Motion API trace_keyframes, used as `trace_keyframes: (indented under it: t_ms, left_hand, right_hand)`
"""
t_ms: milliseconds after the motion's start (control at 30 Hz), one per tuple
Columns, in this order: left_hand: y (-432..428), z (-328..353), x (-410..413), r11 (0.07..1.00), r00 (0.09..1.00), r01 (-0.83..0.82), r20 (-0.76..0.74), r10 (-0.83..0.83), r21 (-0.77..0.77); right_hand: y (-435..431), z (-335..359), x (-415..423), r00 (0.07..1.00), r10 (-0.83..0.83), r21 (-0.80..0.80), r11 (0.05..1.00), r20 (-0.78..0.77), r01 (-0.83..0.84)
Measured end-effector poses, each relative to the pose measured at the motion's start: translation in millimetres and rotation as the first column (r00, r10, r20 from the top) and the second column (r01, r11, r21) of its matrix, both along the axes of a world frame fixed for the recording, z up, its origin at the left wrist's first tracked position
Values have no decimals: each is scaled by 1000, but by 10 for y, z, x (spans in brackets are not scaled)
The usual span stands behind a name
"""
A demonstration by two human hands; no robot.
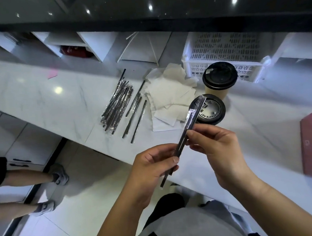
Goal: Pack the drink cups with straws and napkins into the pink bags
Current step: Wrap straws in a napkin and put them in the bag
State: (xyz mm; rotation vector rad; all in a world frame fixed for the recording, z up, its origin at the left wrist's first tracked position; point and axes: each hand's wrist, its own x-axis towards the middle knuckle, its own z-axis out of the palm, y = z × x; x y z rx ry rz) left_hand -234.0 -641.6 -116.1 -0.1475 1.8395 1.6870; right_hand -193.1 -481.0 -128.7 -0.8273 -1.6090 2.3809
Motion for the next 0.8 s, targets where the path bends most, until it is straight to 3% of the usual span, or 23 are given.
trace_keyframes:
  t_ms: [233, 600, 800]
  left_hand:
    - [167, -35, 128, 998, 994, 70, -79, -69, 10]
    - [407, -59, 38, 982, 971, 177, -172, -165, 59]
    - [388, -81, -258, 934, 909, 353, -256, -328, 58]
  right_hand:
    - [80, -19, 259, 999, 13, -15, 1000, 31, -13]
    - [189, 90, 396, 1000, -28, 116, 993, 1, 28]
    - [151, 176, 260, 992, -124, 162, 979, 5, 121]
